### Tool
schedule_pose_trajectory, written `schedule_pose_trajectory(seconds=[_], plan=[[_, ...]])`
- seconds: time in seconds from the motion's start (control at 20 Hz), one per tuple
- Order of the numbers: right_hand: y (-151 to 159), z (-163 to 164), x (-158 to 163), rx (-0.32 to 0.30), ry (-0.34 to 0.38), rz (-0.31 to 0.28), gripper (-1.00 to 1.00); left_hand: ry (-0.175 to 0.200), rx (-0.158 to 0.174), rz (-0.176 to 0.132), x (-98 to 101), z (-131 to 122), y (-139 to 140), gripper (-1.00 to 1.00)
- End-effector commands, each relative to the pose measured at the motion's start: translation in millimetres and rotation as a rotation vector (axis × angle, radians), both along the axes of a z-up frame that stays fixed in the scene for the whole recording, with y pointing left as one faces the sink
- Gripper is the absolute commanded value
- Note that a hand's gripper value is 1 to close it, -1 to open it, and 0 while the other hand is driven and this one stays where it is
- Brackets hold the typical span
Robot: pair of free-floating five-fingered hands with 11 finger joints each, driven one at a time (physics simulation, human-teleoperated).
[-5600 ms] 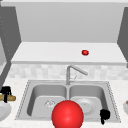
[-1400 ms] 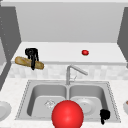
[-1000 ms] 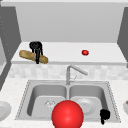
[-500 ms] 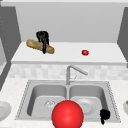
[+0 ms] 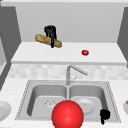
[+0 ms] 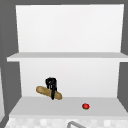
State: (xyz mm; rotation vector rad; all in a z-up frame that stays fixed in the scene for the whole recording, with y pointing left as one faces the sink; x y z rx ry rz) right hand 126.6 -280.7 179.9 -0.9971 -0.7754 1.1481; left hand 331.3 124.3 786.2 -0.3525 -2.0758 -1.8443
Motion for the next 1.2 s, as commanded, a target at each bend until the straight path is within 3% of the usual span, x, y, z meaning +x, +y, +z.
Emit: schedule_pose_trajectory(seconds=[0.0, 0.4, 0.6, 0.75, 0.85, 1.15], plan=[[0.0, 0.0, 0.0, 0.0, 0.0, 0.0, 0.0, -0.086, -0.102, 0.0, 15.1, -8.3, -5.0, 1.0], [0.0, 0.0, 0.0, 0.0, 0.0, 0.0, 0.0, -0.139, -0.189, 0.005, 55.8, -36.9, -12.0, 1.0], [0.0, 0.0, 0.0, 0.0, 0.0, 0.0, 0.0, -0.141, -0.192, 0.01, 82.8, -61.2, -18.4, 1.0], [0.0, 0.0, 0.0, 0.0, 0.0, 0.0, 0.0, -0.132, -0.157, 0.062, 97.5, -85.9, -23.2, 1.0], [0.0, 0.0, 0.0, 0.0, 0.0, 0.0, 0.0, -0.135, -0.144, 0.064, 107.7, -98.8, -28.3, 1.0], [0.0, 0.0, 0.0, 0.0, 0.0, 0.0, 0.0, -0.164, -0.167, 0.053, 133.5, -141.6, -42.3, 1.0]])
